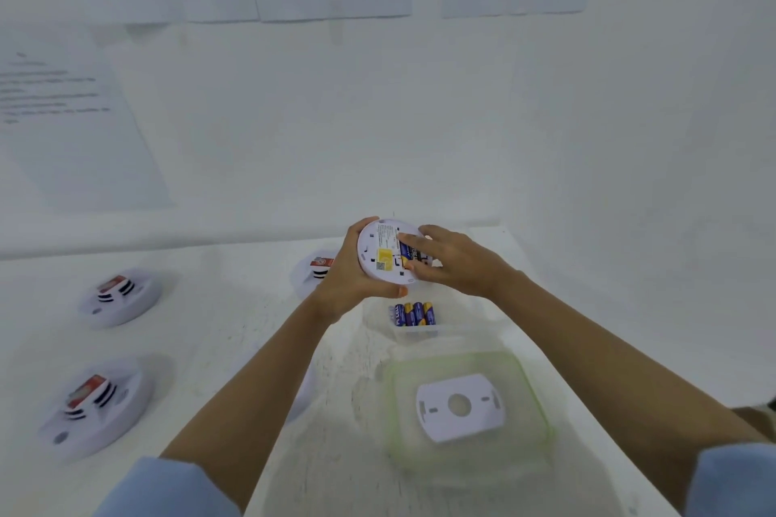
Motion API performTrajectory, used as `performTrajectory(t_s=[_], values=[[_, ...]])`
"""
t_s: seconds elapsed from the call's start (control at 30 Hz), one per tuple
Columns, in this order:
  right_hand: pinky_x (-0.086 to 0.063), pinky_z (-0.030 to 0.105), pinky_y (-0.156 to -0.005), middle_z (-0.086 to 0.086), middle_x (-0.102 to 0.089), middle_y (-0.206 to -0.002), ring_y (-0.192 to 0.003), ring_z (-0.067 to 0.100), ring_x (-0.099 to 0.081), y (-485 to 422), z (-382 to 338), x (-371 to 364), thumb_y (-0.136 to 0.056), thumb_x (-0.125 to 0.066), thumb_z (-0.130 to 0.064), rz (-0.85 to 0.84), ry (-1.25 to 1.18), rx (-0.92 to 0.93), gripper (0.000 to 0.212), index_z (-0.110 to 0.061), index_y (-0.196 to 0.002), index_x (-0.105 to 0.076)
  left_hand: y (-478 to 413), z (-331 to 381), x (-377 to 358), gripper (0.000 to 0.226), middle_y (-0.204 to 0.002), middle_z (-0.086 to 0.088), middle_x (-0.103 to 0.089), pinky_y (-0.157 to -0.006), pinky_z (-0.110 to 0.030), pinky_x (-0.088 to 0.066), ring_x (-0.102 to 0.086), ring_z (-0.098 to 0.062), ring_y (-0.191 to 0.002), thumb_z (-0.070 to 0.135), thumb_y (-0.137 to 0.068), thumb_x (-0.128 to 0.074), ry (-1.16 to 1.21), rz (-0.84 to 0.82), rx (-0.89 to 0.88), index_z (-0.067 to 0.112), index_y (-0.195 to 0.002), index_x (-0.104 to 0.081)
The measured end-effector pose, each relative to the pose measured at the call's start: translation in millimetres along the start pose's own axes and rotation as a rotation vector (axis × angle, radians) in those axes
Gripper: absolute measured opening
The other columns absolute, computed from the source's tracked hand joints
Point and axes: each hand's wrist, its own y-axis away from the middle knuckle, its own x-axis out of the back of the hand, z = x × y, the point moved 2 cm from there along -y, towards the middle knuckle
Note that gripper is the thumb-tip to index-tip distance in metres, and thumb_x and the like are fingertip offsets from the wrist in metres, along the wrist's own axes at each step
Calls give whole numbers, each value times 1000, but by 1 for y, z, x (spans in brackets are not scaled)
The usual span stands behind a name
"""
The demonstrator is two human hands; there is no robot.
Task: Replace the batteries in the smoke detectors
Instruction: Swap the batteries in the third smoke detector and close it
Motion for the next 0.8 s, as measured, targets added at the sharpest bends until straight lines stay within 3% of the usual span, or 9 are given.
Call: performTrajectory(t_s=[0.27, 0.4, 0.53, 0.63, 0.8], values=[[-41, 31, -89, 12, -47, -133, -110, 27, -52, -5, 17, 6, -98, -39, -31, -8, -17, 14, 41, -19, -137, -44, -10, -5, -7, 99, -128, -7, -47, -85, -30, -55, -51, -19, -116, 1, -49, -81, 15, 42, 9, 21, -132, -31], [-44, 29, -91, -2, -49, -124, -107, 16, -51, -4, 24, 6, -85, -59, -43, -23, -252, -44, 49, -27, -130, -50, -11, -4, -8, 100, -130, -7, -47, -83, -26, -55, -51, -22, -119, -10, -55, -81, -5, 42, 14, 18, -135, -29], [-36, 13, -91, -4, -49, -118, -110, 10, -46, -13, 27, 8, -71, -78, -30, -12, -535, -113, 50, -29, -115, -56, -12, 3, -9, 98, -129, -6, -46, -78, -18, -53, -52, -15, -113, -13, -56, -80, -33, 47, 1, 17, -133, -28], [-34, 9, -89, -4, -47, -116, -111, 11, -45, -19, 27, 10, -68, -81, -23, -29, -563, -133, 46, -28, -105, -55, -12, 6, -10, 97, -127, -6, -45, -76, -17, -52, -52, -12, -111, -10, -54, -81, -39, 48, -10, 18, -131, -29], [-35, 21, -92, 0, -46, -114, -112, 15, -43, -20, 25, 19, -63, -83, -17, -6, -548, -103, 45, -24, -97, -55, -11, 8, -14, 97, -124, -2, -47, -77, -18, -53, -53, -12, -110, -2, -49, -82, -50, 51, -16, 22, -128, -30]])
